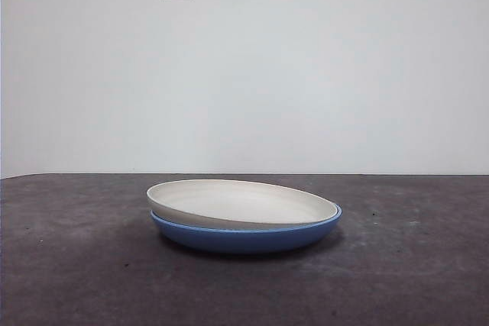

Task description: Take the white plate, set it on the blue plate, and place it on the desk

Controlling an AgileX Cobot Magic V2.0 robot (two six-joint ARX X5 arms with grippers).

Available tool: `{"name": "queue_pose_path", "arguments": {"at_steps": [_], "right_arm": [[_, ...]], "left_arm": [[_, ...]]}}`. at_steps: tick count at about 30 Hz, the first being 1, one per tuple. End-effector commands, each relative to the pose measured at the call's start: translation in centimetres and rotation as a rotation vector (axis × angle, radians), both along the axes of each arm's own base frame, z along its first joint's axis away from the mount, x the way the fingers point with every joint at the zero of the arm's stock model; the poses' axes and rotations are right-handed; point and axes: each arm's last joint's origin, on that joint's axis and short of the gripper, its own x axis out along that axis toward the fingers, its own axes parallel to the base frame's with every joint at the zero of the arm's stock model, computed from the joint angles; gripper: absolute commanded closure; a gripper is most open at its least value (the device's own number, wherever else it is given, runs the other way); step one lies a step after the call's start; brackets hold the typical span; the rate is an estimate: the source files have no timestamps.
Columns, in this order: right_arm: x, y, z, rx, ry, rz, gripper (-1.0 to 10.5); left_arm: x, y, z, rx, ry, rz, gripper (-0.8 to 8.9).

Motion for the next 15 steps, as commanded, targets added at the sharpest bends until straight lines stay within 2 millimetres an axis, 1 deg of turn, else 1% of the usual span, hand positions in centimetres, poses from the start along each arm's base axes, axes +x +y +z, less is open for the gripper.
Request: {"name": "queue_pose_path", "arguments": {"at_steps": [1,6,15], "right_arm": [[0.0,0.0,0.3,0.015,-0.009,0.001,9.3],[0.0,0.0,0.3,0.015,-0.009,0.001,9.3],[0.0,0.0,0.3,0.015,-0.009,0.001,9.3]], "left_arm": [[0.1,0.0,-0.8,-0.009,0.002,0.005,7.94],[0.3,0.0,-2.3,-0.004,0.049,0.009,7.94],[0.4,0.0,-2.4,0.002,0.044,0.006,7.94]]}}
